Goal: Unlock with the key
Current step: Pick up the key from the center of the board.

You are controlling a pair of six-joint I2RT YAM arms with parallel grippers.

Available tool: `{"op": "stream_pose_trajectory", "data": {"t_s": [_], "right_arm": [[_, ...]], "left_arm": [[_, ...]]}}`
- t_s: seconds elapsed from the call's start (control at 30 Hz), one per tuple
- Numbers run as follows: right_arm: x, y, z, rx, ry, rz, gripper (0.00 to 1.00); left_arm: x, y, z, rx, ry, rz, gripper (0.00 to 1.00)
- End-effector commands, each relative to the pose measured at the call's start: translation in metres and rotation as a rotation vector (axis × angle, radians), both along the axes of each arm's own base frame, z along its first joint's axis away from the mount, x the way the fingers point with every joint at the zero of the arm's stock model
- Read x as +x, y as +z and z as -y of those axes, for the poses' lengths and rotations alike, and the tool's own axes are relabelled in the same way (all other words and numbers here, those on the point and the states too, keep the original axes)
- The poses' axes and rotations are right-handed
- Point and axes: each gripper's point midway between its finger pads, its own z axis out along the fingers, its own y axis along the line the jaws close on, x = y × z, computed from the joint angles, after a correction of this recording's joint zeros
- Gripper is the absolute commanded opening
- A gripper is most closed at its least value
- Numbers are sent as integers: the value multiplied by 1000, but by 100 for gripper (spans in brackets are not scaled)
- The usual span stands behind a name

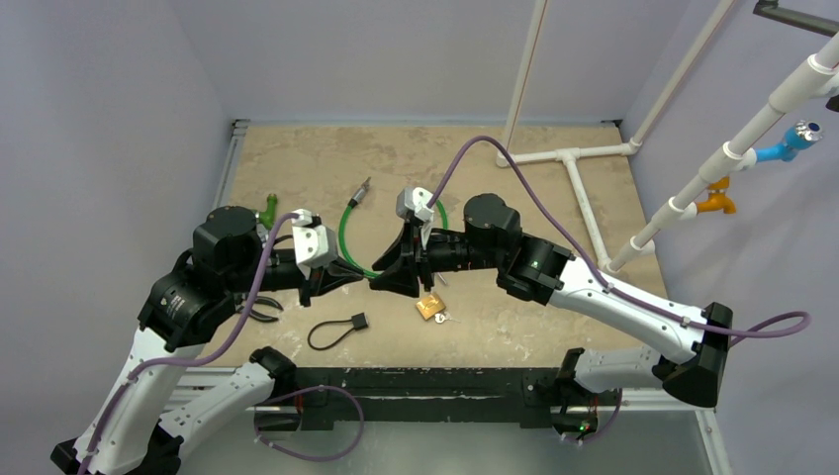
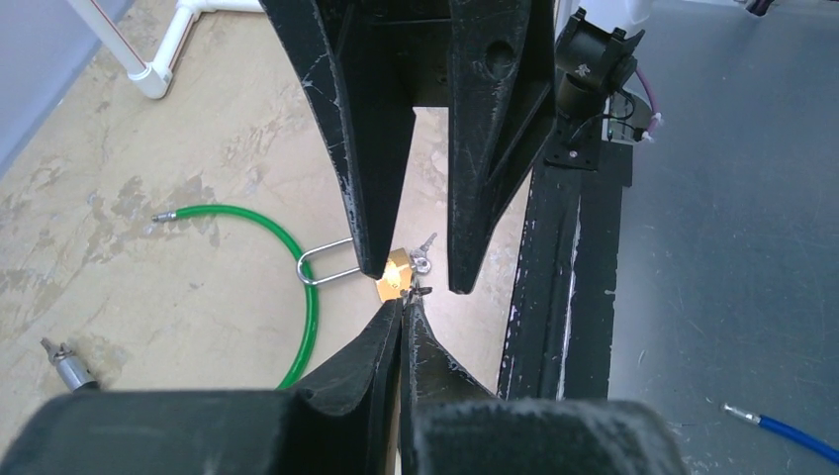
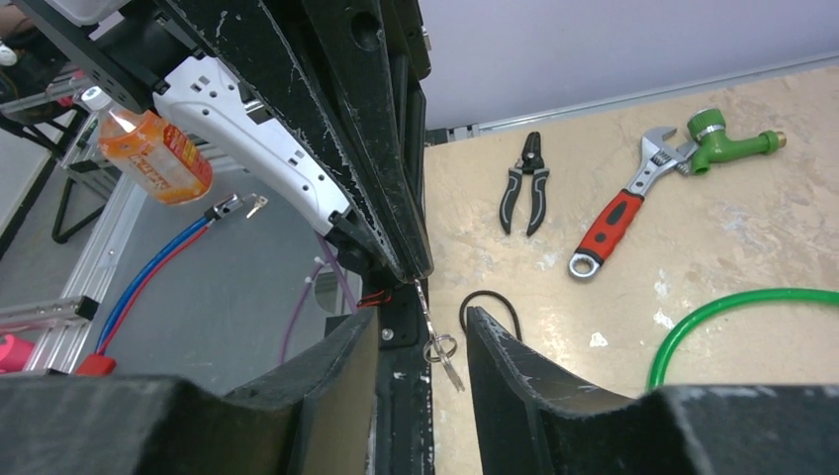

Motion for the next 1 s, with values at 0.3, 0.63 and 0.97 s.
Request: {"op": "stream_pose_trajectory", "data": {"t_s": [0.3, 0.63, 0.97], "right_arm": [[19, 14, 0, 84, -101, 90, 49], [5, 14, -7, 98, -12, 61, 20], [-4, 16, -7, 97, 39, 49, 0]], "left_arm": [[-6, 23, 3, -54, -26, 23, 0], [-6, 24, 2, -55, -22, 29, 0], [-5, 25, 3, -57, -20, 33, 0]]}}
